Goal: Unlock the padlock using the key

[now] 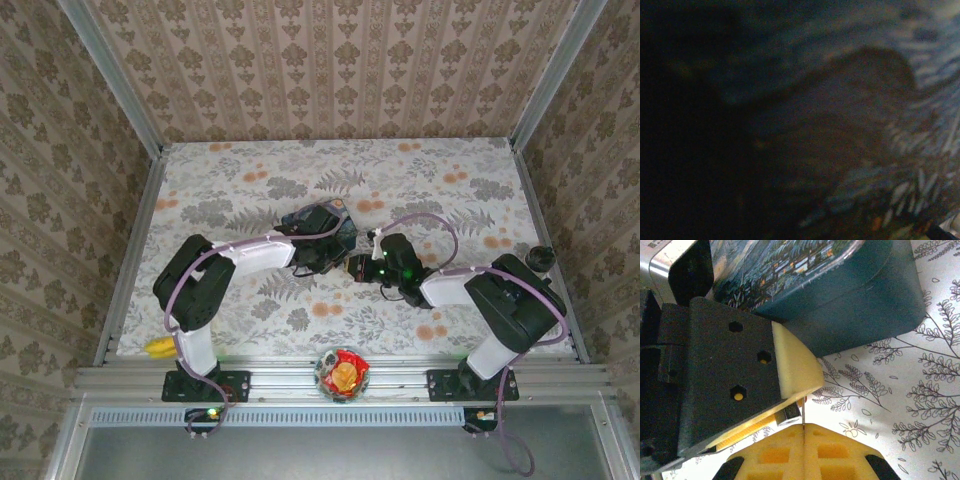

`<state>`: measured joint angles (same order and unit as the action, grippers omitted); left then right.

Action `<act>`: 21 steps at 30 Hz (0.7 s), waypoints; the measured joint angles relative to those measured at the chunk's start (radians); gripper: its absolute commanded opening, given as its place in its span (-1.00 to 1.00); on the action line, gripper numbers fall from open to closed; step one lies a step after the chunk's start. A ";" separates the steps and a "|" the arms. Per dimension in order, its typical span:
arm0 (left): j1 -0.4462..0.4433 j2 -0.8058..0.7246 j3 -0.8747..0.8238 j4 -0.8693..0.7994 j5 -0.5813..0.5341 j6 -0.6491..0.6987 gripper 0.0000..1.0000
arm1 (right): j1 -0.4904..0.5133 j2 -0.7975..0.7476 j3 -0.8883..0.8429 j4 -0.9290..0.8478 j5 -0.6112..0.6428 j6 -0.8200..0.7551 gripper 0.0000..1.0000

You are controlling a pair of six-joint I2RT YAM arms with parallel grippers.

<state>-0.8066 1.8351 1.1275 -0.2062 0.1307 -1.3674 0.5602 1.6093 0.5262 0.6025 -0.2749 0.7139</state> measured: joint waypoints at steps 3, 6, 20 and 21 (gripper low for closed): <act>0.000 0.000 -0.001 0.002 -0.003 -0.002 -0.82 | -0.005 0.000 -0.007 0.000 -0.010 -0.003 -1.00; 0.000 -0.001 -0.002 0.005 -0.003 -0.003 -0.83 | -0.008 0.000 -0.008 0.000 -0.024 -0.004 -1.00; 0.000 -0.003 -0.008 0.020 -0.004 -0.011 -0.83 | -0.008 -0.004 -0.085 0.029 -0.056 -0.011 -1.00; 0.000 -0.003 -0.008 0.021 -0.004 -0.011 -0.83 | -0.008 -0.008 -0.087 0.030 -0.058 -0.011 -1.00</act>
<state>-0.8062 1.8317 1.1191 -0.1856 0.1268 -1.3785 0.5522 1.6012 0.4397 0.6327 -0.3325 0.7029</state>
